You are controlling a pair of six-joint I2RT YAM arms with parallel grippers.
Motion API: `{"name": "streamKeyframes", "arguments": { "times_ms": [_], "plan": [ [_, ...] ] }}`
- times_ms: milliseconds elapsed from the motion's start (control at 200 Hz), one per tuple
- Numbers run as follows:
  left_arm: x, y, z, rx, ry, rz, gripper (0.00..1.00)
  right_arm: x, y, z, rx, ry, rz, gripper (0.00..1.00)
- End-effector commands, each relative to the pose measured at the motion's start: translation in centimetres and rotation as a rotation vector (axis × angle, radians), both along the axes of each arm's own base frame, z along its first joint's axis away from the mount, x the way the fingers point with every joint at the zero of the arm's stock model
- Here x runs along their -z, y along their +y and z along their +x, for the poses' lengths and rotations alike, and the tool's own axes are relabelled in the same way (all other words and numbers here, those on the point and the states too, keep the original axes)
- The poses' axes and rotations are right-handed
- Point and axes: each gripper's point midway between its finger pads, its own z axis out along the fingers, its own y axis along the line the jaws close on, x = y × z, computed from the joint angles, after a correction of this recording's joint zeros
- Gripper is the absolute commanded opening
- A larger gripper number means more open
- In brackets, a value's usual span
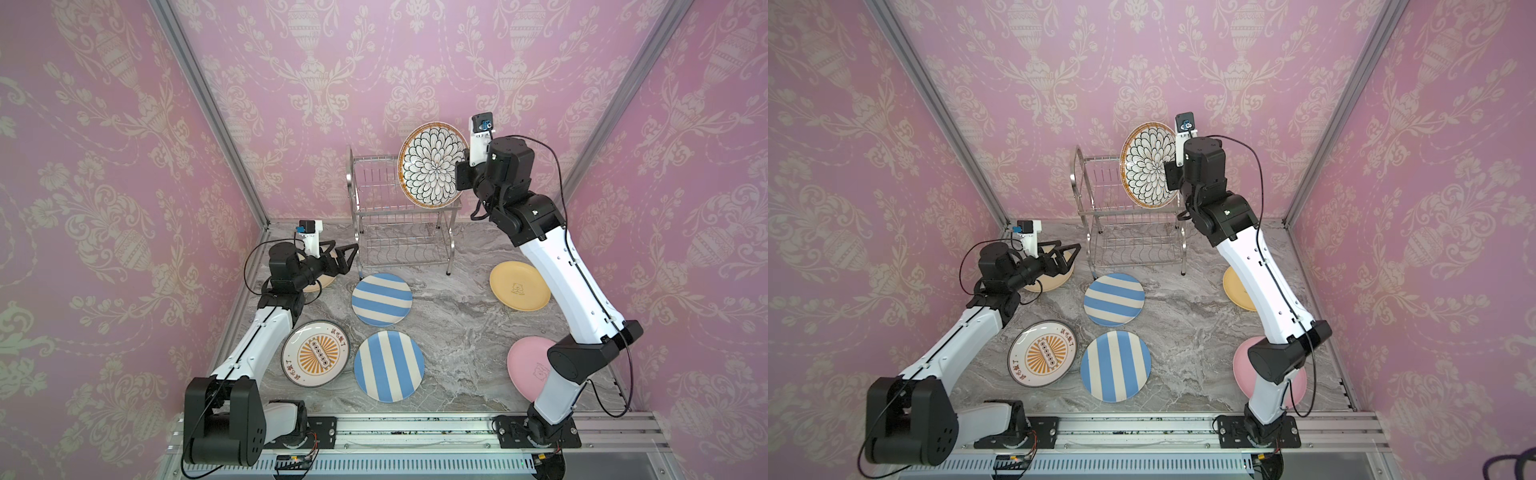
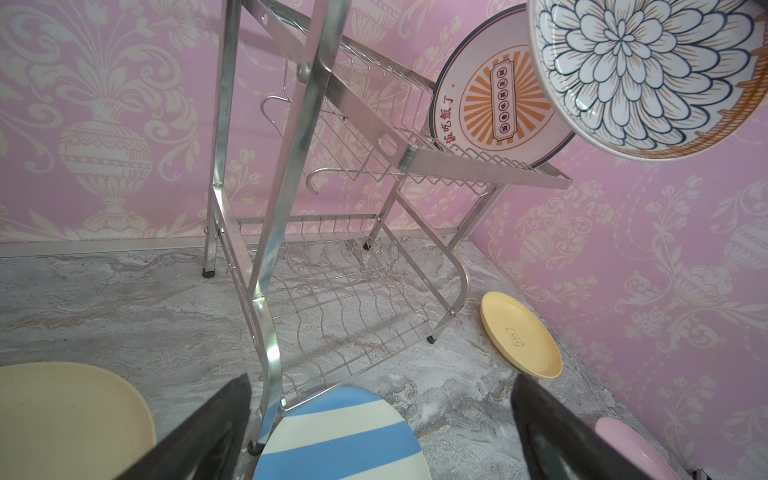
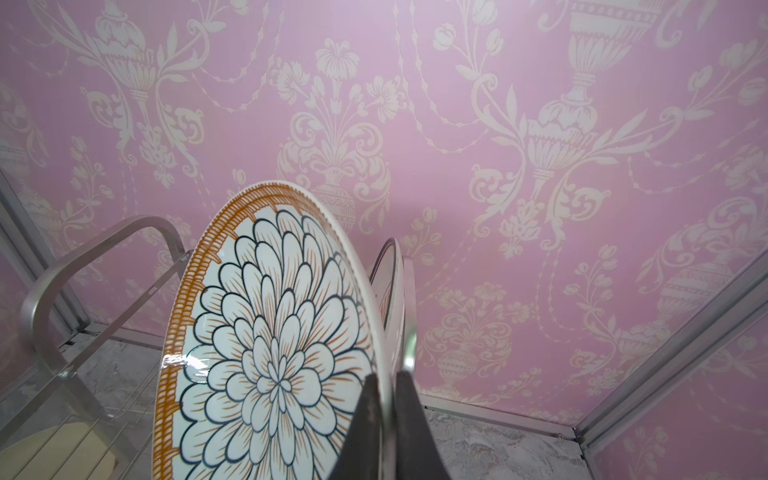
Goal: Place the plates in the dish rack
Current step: 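Carry the flower-pattern plate with the right gripper up to the rack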
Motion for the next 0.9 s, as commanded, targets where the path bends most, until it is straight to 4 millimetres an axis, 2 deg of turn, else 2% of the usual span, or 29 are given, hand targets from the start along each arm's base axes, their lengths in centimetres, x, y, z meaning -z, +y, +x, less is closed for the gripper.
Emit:
{"name": "streamKeyframes", "arguments": {
  "times_ms": [0, 275, 555, 766, 896],
  "plan": [
    [-0.8, -0.5, -0.6, 0.024, -0.031, -0.009, 0.99, -8.8, -2.9, -1.7, 0.178, -0.304, 0.067, 0.00],
    [0.0, -0.8, -0.3, 0.038, -0.017, -0.014, 0.99, -10.1, -2.2, -0.2, 0.389, -0.419, -0.136, 0.00],
    [0.3, -0.9, -0.1, 0.049, -0.013, -0.020, 0.99, -10.6, 1.2, 0.1, 0.425, -0.495, -0.295, 0.00],
    [-0.3, -1.0, -0.6, 0.052, -0.044, -0.038, 0.99, -9.4, 3.5, 0.9, 0.423, -0.500, -0.421, 0.00],
    [-0.7, -1.1, -1.2, 0.059, -0.062, -0.055, 0.99, -8.4, 3.8, 1.6, 0.450, -0.484, -0.470, 0.00]
  ]
}}
